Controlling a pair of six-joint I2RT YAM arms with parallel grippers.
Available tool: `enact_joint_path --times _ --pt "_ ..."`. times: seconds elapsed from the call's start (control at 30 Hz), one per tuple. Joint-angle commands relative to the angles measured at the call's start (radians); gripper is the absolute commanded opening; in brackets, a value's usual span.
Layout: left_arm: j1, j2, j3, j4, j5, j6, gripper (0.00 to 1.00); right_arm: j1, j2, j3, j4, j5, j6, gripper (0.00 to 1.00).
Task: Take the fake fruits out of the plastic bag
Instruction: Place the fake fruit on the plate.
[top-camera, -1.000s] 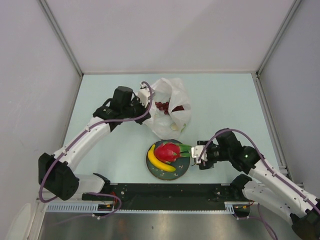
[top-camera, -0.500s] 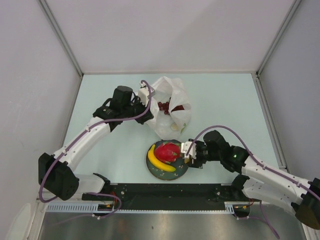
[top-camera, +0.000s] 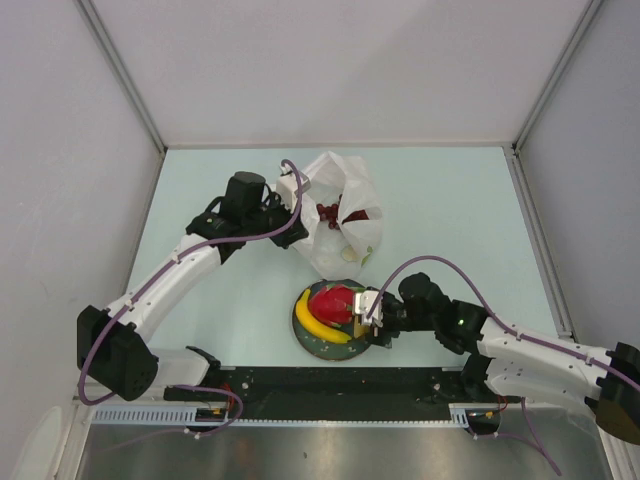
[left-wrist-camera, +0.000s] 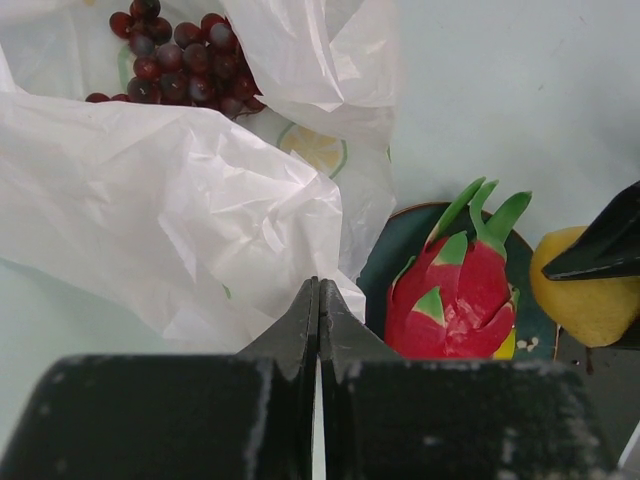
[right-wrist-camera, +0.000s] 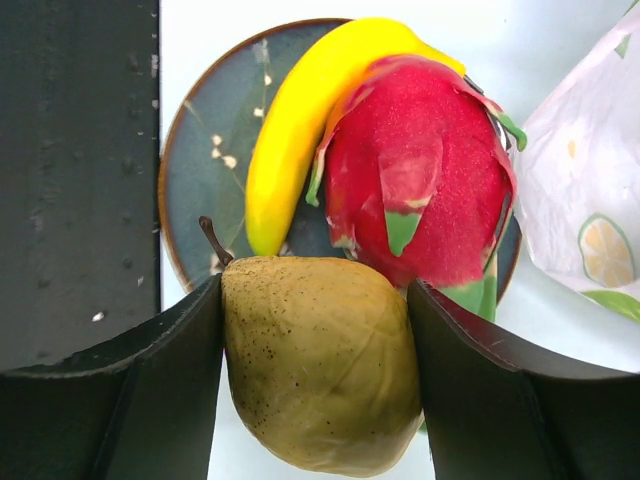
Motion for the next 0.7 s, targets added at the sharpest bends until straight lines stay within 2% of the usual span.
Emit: enact_joint_path --times 0.0,0.23,0.47,0.53,0.57,0.67 --pt "0.006 -0.003 0.013 -0.009 -0.006 0.015 0.00 0.014 0.049 -0.066 0.274 -0.003 -0.007 0.00" --pt "0.006 -0.001 0.009 -0.036 -0.010 0.026 0.00 0.091 0.098 -0.154 0.501 0.080 0.040 0.00" --pt "0.006 0.011 0.007 -0.036 -0.012 0.030 0.00 0.104 0.091 -0.194 0.506 0.096 0.051 0.04" --pt "0.006 0.015 0.009 -0.036 -0.006 0.027 0.00 0.106 0.083 -0.195 0.500 0.092 0.047 0.11" --pt "0.006 0.019 0.010 -0.035 -0.004 0.026 0.00 0.104 0.081 -0.194 0.496 0.090 0.044 0.21" --pt "0.006 0.019 0.013 -0.032 -0.002 0.027 0.01 0.106 0.077 -0.189 0.476 0.087 0.036 0.37"
